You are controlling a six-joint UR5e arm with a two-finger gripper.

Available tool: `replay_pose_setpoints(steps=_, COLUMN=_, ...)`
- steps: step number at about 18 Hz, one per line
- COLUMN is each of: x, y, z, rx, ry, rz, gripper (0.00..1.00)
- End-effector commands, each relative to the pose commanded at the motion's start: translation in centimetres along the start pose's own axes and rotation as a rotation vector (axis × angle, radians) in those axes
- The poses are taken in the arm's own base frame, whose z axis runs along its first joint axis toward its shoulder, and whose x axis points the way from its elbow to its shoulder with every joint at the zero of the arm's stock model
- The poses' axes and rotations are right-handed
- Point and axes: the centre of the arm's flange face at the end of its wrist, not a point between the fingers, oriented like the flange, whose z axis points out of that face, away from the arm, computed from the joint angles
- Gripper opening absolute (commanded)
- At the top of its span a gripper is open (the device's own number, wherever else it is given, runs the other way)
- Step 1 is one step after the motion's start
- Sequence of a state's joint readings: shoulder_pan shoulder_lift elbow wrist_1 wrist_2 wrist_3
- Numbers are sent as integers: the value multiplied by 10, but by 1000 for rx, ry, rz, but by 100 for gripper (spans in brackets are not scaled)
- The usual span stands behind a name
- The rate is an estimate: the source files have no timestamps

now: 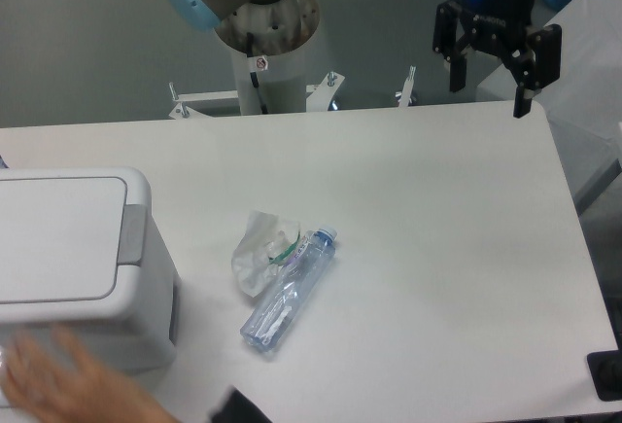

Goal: Open the trash can
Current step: 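Move the open gripper across the table toward the white trash can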

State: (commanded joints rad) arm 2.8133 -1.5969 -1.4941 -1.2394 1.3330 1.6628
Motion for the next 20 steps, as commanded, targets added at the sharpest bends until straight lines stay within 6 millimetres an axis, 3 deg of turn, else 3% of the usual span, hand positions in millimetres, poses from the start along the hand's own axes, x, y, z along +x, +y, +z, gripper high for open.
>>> replay_pose_setpoints(steps=4, x=1, y=-5, z=1, rx=12, ry=2, rz=-53, gripper=100)
replay_pose_setpoints(steps=10, x=13, y=-92, z=30, rx=66, ry=45, rz=-356, gripper=100)
replay_pose_setpoints(steps=13, x=21, y=-125, z=37, rx=90, ry=55, rz=-521, gripper=100)
replay_pose_setpoints(steps=20, x=62, y=-231, z=55, rx=152, ry=117, rz=-854, gripper=100)
